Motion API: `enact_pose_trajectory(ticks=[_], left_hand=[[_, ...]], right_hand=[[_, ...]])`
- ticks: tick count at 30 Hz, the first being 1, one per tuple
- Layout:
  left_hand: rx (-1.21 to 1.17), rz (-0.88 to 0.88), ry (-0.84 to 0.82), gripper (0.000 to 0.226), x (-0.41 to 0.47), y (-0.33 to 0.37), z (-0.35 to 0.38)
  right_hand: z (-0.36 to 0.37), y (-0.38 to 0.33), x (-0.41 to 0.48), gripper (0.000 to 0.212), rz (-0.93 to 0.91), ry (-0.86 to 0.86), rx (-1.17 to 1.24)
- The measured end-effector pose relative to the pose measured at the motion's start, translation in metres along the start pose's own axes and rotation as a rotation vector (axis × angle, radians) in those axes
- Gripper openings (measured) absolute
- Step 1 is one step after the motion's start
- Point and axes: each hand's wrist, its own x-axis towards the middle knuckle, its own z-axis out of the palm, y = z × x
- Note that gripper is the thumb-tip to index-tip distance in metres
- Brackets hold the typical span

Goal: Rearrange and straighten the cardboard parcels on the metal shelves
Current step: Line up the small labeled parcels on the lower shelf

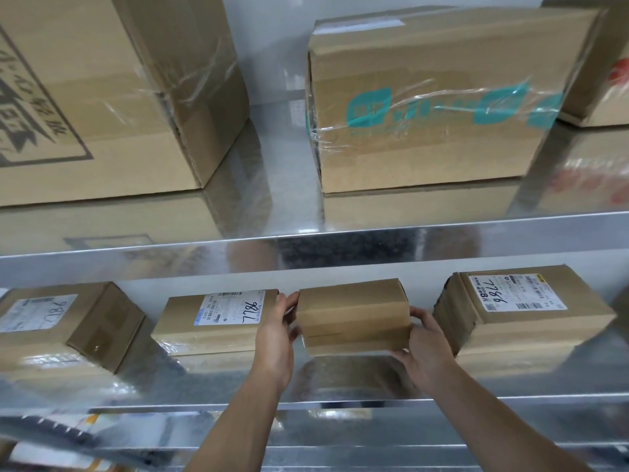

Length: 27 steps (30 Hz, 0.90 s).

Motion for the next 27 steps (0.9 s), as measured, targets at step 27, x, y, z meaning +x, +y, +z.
enact_pose_trajectory(ticks=[27], left_hand=[[0.000, 0.027, 0.032, 0.028, 0.009, -0.008, 0.002]], right_hand=[[-0.001, -0.004, 0.011, 0.032, -0.096, 0.006, -0.314]])
